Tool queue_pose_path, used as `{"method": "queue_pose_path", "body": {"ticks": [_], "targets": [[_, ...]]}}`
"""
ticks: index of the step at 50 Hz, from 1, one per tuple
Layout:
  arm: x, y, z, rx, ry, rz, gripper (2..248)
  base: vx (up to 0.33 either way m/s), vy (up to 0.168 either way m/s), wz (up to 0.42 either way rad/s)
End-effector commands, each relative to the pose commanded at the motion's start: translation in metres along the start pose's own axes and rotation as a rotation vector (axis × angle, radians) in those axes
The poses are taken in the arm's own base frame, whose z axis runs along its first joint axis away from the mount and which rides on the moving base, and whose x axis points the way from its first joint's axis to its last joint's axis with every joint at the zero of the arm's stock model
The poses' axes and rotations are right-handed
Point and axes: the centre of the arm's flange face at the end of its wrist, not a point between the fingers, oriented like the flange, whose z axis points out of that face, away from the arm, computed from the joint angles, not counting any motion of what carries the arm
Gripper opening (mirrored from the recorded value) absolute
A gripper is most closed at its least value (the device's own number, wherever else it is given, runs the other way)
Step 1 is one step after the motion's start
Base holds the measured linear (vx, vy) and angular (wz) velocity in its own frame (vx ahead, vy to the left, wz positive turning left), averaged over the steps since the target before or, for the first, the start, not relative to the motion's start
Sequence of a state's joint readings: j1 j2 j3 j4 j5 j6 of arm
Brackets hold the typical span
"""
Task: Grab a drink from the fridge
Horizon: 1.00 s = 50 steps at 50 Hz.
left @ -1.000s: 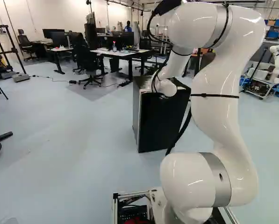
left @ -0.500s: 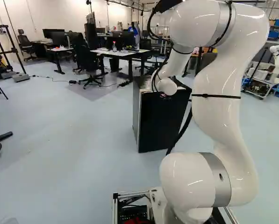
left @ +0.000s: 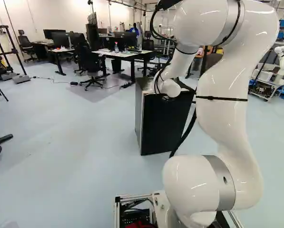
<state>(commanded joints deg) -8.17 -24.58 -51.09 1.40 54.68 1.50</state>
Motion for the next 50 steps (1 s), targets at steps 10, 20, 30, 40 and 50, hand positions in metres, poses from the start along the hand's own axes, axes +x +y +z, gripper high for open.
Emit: {"method": "queue_pose_path", "body": {"ticks": [10,20,30,40,50], "targets": [[0.001,-0.004,-0.015,0.008,-0.009,-0.003,98,0.000,0.000,0.000],[0.001,-0.008,-0.034,0.018,-0.021,-0.007,98,0.000,0.000,0.000],[0.000,-0.014,-0.057,0.030,-0.035,-0.013,98,0.000,0.000,0.000],[-0.002,-0.019,-0.085,0.044,-0.052,-0.019,98,0.000,0.000,0.000],[-0.006,-0.024,-0.118,0.060,-0.071,-0.027,98,0.000,0.000,0.000]]}}
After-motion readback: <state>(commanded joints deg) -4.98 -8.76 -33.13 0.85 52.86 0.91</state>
